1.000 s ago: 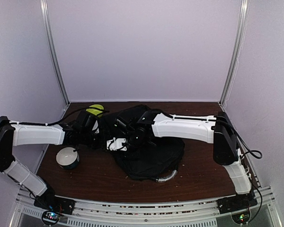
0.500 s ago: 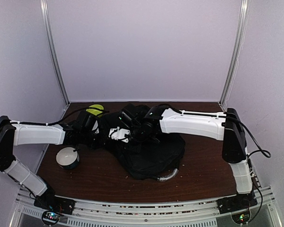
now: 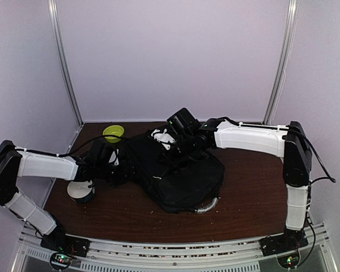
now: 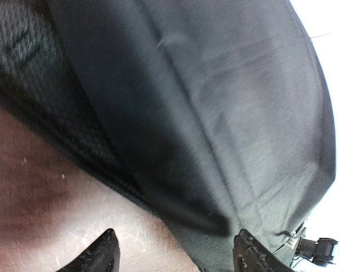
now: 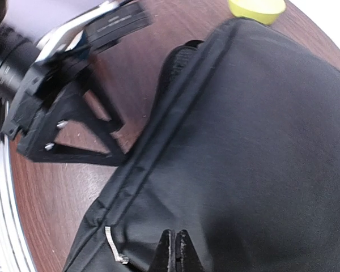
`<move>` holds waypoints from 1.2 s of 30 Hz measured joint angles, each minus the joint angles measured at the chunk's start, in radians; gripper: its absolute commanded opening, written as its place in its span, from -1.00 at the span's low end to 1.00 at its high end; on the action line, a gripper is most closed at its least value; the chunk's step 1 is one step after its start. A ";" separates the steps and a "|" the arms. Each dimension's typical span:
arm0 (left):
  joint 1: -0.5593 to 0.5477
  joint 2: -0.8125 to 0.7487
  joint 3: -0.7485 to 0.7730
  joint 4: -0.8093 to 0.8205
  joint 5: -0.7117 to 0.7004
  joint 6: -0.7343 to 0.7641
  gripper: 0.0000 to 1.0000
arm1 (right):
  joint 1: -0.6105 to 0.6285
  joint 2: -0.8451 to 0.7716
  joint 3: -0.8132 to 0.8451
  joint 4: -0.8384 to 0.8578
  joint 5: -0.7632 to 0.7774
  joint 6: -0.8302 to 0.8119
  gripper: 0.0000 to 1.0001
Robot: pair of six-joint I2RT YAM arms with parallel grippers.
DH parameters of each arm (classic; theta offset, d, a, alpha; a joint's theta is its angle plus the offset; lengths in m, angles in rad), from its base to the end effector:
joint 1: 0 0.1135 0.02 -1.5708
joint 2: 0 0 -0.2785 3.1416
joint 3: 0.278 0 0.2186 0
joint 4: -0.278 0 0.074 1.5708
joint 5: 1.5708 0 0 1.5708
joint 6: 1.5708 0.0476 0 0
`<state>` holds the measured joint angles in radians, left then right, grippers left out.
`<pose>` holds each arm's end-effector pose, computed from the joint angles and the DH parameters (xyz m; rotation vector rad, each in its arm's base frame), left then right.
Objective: Pack the student bag
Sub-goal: Hold the lower front pocket of the student bag, then zip the lower front pocket of the student bag.
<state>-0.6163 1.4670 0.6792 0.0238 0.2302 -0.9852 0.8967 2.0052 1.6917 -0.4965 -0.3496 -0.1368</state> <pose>0.2131 -0.1643 0.2006 -0.3453 2.5397 -0.9904 0.2604 0.3520 0.2724 -1.3620 2.0463 0.7658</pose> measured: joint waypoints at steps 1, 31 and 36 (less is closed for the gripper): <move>-0.002 -0.002 -0.013 0.013 0.005 -0.013 0.43 | -0.012 0.000 -0.008 0.010 -0.018 0.014 -0.91; -0.026 -0.034 -0.015 0.034 -0.018 -0.092 0.41 | 0.099 0.201 0.352 -0.502 0.039 -0.143 -0.26; -0.026 -0.029 -0.016 0.042 -0.017 -0.098 0.42 | 0.099 0.208 0.394 -0.504 0.086 -0.126 -0.35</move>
<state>-0.6426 1.4384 0.6636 0.0654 0.2131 -1.0836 0.9955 2.2131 2.0861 -1.0004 -0.2638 -0.2623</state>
